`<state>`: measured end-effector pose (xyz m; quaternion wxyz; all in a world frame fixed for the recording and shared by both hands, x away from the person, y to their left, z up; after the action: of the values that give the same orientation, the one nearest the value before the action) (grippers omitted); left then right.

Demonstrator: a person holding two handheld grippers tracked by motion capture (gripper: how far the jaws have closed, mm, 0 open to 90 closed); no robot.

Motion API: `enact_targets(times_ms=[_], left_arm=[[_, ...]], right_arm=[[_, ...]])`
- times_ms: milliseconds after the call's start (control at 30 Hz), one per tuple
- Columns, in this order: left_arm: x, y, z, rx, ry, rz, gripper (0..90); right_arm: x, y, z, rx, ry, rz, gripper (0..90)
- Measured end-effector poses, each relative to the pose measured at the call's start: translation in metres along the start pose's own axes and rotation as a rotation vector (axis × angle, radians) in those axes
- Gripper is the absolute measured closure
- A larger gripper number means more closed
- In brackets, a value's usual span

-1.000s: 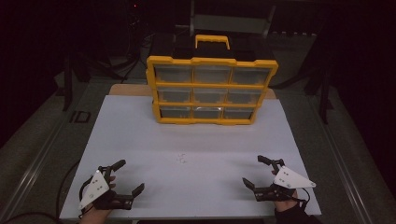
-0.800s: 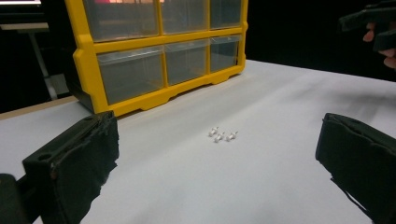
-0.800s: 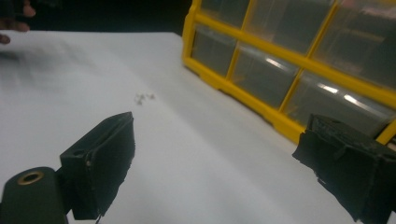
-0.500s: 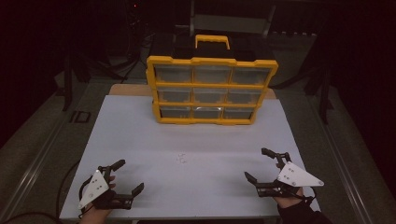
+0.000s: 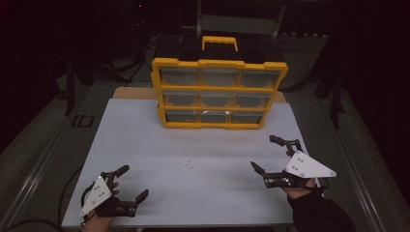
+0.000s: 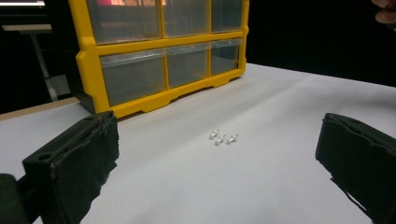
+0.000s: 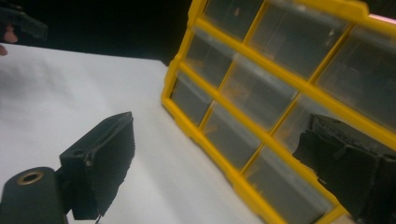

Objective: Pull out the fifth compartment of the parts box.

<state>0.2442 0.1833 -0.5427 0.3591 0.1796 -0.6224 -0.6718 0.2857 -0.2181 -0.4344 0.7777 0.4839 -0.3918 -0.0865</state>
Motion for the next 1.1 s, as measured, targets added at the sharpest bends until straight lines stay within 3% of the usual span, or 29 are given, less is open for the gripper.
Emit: enact_targets(times_ms=[300, 700, 1100], left_arm=[[0.000, 0.000, 0.000, -0.002, -0.002, 0.000, 0.0], [0.001, 0.000, 0.000, -0.002, -0.004, -0.004, 0.0], [0.001, 0.000, 0.000, -0.004, -0.006, -0.009, 0.0]], right_arm=[[0.022, 0.019, -0.016, 0.001, -0.023, 0.050, 9.7], [0.044, 0.045, -0.045, 0.010, -0.019, 0.101, 9.7], [0.067, 0.060, -0.071, -0.010, -0.020, 0.126, 9.8]])
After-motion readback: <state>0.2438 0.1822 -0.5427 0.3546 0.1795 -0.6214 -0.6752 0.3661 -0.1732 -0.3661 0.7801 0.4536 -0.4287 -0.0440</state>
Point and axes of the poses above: each handheld gripper's, and its own axes: z roughly backward along the jaws, y roughly out of its top, x roughly to its right, the point moved 7 cm from there along -z, roughly forward along the jaws, and after that the axes turned 12 degrees about z, right-handed, at the moved point
